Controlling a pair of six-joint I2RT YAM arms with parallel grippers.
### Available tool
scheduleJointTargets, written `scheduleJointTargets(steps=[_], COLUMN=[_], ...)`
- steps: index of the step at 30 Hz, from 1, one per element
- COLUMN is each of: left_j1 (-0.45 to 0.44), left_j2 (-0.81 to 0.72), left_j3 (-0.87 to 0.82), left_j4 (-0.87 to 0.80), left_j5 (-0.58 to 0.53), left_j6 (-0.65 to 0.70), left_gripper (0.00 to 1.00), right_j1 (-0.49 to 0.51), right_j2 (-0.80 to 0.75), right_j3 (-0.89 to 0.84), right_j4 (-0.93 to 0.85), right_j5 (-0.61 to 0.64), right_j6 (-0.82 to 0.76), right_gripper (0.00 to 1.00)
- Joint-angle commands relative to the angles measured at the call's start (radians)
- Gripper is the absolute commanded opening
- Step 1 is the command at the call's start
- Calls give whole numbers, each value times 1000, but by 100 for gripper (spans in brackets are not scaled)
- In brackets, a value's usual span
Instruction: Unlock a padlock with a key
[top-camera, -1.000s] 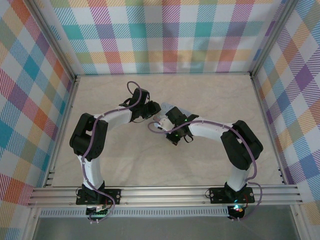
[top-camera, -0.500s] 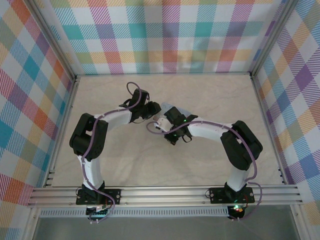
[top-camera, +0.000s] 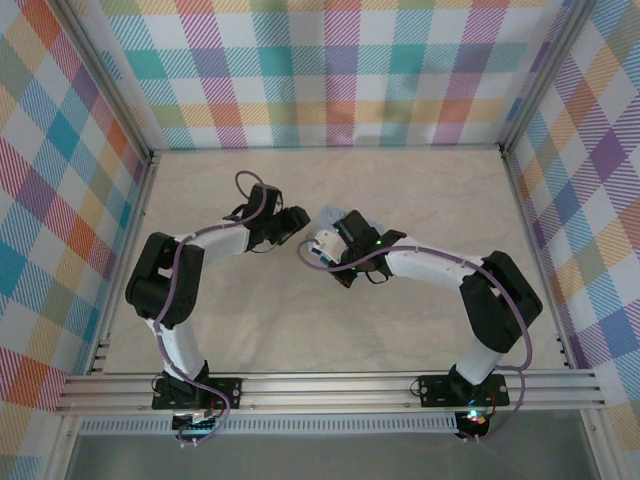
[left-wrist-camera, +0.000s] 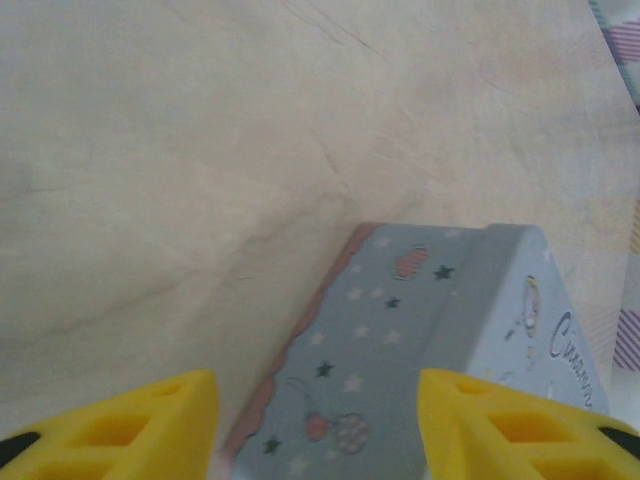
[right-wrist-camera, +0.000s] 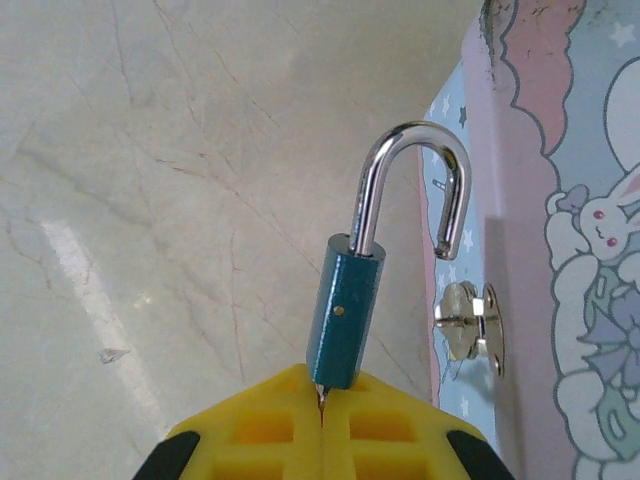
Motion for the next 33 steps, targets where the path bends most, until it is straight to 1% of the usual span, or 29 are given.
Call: scheduleJointTargets(steps=[1, 4, 7, 8, 9, 15, 20, 21, 28, 33], left_j1=[28, 37, 43, 43, 43, 42, 36, 32, -9, -55], left_j2=[-84, -134, -176, -190, -204, -293, -363, -383, -476, -490], left_j3=[-35, -79, -108, -121, -129, -177, -212, -220, -269, -287], left_j4=[-9, 7, -5, -6, -11, -45, -89, -102, -171, -181], left_j5=[-18, -26, -33, -34, -33, -25, -12, -17, -47, -72], left_j6=[13, 21, 28, 29, 31, 45, 64, 71, 101, 100], left_gripper=[61, 71, 75, 95, 100, 100, 100, 100, 100, 100], right_j1=[10, 10, 10, 9, 8, 2, -36, -49, -159, -287], right_j2=[-72, -123, -170, -184, -198, -295, -375, -389, -464, -478], right_j3=[-26, -52, -78, -83, -87, -114, -127, -126, -104, -75], right_j4=[20, 29, 35, 32, 29, 27, -12, -28, -176, -300], right_j5=[-38, -29, -5, 1, 6, 18, 41, 48, 87, 159], right_j6=[28, 43, 58, 63, 70, 147, 225, 271, 404, 502], right_gripper=[0, 0, 0, 0, 0, 0, 0, 0, 0, 0])
